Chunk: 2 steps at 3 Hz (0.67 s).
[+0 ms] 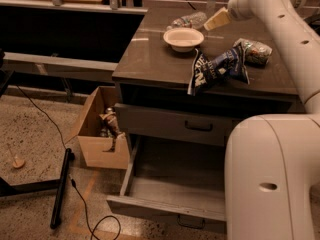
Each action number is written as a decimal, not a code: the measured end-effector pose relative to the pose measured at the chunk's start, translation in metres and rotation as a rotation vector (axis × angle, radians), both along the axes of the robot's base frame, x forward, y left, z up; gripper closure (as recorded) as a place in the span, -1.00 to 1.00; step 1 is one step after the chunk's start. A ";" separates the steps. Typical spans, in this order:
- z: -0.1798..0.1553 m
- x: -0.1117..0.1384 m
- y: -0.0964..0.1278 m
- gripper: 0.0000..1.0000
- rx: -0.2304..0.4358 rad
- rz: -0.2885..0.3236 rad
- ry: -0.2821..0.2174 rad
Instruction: Place water bottle into middle drawer
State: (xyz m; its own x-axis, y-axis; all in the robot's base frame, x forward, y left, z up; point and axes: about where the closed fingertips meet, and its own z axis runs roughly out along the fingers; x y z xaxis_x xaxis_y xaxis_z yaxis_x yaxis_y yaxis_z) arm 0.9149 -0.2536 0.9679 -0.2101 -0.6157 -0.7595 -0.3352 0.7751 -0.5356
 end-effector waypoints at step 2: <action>-0.024 0.028 0.026 -1.00 0.250 -0.012 0.021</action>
Offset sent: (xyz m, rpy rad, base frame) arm 0.0671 0.0346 -0.0128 0.3864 0.0146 0.0152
